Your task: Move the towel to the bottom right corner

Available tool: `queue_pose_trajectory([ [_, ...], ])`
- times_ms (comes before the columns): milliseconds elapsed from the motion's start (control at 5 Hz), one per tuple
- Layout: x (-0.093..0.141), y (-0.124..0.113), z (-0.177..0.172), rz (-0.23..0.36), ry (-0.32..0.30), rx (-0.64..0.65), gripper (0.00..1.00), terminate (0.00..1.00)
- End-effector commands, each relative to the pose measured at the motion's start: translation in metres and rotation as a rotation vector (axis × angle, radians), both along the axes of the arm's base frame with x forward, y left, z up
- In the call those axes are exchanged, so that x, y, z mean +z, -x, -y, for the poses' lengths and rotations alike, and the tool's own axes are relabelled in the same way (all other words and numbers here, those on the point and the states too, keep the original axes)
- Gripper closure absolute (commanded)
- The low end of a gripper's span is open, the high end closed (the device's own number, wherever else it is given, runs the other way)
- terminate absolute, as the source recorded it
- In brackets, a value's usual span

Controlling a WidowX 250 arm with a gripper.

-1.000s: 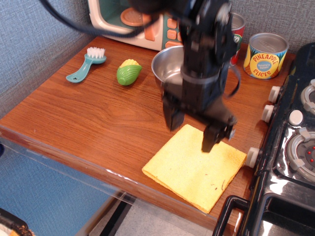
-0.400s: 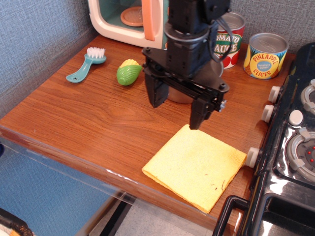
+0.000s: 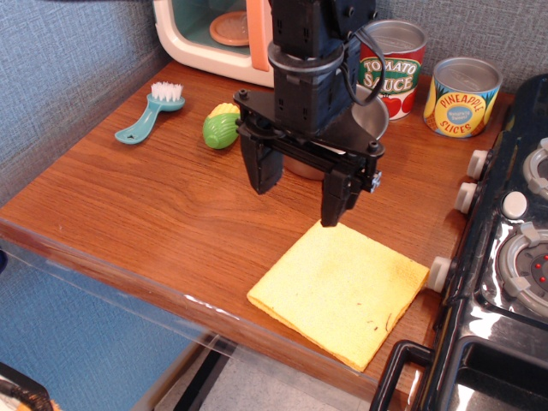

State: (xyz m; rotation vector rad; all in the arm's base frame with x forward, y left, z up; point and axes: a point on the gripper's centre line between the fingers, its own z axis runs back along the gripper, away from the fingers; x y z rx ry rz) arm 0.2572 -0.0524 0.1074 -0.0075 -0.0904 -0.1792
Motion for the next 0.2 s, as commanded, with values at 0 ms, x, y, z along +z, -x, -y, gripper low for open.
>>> queue_pose_trajectory([
  [0,0.0062,0.0033,0.0028,0.019,0.006,0.005,0.00,1.00],
])
